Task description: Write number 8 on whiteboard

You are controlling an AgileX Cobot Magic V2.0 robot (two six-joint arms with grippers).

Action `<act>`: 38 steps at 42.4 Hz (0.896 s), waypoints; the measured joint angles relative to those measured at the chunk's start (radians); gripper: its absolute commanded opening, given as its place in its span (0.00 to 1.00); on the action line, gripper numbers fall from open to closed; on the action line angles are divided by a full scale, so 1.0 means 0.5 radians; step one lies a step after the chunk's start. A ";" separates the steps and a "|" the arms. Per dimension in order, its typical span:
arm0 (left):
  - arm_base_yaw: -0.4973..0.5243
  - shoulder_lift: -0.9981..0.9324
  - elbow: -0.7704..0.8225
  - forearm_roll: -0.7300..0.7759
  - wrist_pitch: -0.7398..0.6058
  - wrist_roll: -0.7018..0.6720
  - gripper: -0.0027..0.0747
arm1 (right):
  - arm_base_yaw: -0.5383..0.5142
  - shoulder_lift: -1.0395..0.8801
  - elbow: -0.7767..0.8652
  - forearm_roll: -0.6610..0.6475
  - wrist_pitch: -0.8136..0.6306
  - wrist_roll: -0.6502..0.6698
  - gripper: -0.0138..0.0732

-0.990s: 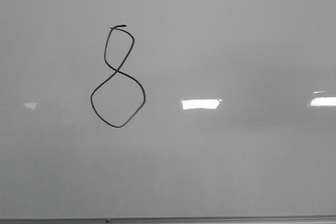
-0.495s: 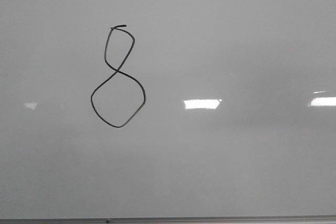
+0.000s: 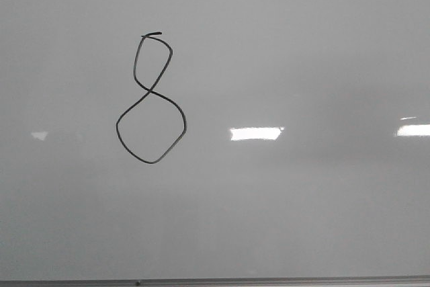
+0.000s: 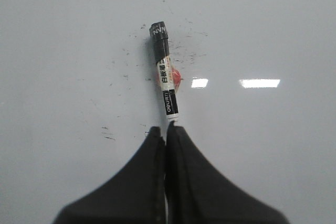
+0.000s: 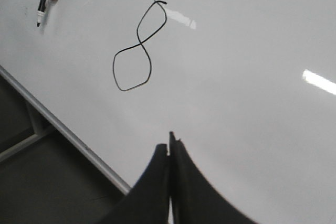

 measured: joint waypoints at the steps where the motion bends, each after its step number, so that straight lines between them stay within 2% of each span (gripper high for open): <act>1: 0.000 0.000 0.000 0.000 0.000 0.000 0.01 | 0.000 -0.004 0.004 -0.015 -0.029 0.005 0.08; 5: 0.000 0.000 0.000 0.000 0.000 0.000 0.01 | -0.017 -0.046 0.076 -0.200 -0.231 0.153 0.08; 14: 0.000 0.000 0.000 0.000 0.000 0.000 0.01 | -0.257 -0.277 0.418 -0.802 -0.688 1.045 0.08; 22: 0.000 0.000 0.000 0.000 0.000 0.000 0.01 | -0.525 -0.506 0.711 -1.224 -0.749 1.658 0.08; 27: 0.000 0.000 0.000 0.000 0.000 0.000 0.01 | -0.592 -0.636 0.794 -1.336 -0.709 1.777 0.08; 38: 0.000 0.000 0.000 0.000 0.000 0.000 0.01 | -0.632 -0.855 0.793 -1.374 -0.403 1.826 0.08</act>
